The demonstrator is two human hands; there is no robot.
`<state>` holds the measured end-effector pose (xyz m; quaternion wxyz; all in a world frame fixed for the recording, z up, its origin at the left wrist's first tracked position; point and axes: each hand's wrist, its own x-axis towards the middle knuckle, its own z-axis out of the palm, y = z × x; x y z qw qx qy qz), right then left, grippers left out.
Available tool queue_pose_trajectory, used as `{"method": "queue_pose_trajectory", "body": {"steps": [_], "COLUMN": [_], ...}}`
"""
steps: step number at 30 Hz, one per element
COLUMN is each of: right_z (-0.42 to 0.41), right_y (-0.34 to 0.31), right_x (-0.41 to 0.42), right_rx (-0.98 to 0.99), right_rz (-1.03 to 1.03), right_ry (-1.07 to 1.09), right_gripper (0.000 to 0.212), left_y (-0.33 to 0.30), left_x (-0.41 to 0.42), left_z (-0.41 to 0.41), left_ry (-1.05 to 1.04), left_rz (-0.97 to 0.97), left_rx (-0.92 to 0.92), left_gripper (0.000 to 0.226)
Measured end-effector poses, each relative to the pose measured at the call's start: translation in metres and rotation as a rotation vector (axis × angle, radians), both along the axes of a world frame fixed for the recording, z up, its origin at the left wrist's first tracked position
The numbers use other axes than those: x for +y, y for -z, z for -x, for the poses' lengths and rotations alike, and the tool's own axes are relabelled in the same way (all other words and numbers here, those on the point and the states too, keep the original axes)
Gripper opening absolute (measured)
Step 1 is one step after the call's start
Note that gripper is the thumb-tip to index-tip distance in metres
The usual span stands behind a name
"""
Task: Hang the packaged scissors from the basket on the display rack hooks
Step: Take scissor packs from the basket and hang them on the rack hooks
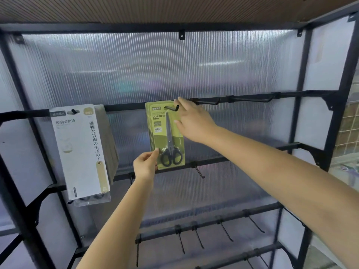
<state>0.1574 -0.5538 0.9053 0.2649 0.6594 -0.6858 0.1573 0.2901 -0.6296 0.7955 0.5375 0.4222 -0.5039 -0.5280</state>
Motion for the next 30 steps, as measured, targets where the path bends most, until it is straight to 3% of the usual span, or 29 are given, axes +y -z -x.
{"method": "queue_pose_trajectory", "body": {"steps": [10,18,26,30], "right_z": [0.003,0.005,0.015,0.023], "right_y": [0.004,0.001,0.005,0.02], "right_x": [-0.028,-0.017,0.036,0.069], "right_rx": [-0.011,0.068,0.11,0.041], "right_rz": [-0.117,-0.114,-0.078,-0.024], "right_ry": [0.038,0.061,0.058,0.063], "right_gripper": [0.073,0.068,0.059,0.055], "left_y": [-0.001,-0.017,-0.041,-0.04], "left_x": [-0.029,-0.022,0.041,0.077], "left_z": [0.011,0.011,0.014,0.027], "left_ry": [-0.061,-0.189,-0.338,-0.244], "left_rz": [-0.072,-0.024,0.393,0.697], "left_rx": [-0.027,-0.226,-0.567,-0.799], "left_gripper": [0.022,0.025,0.024,0.028]}}
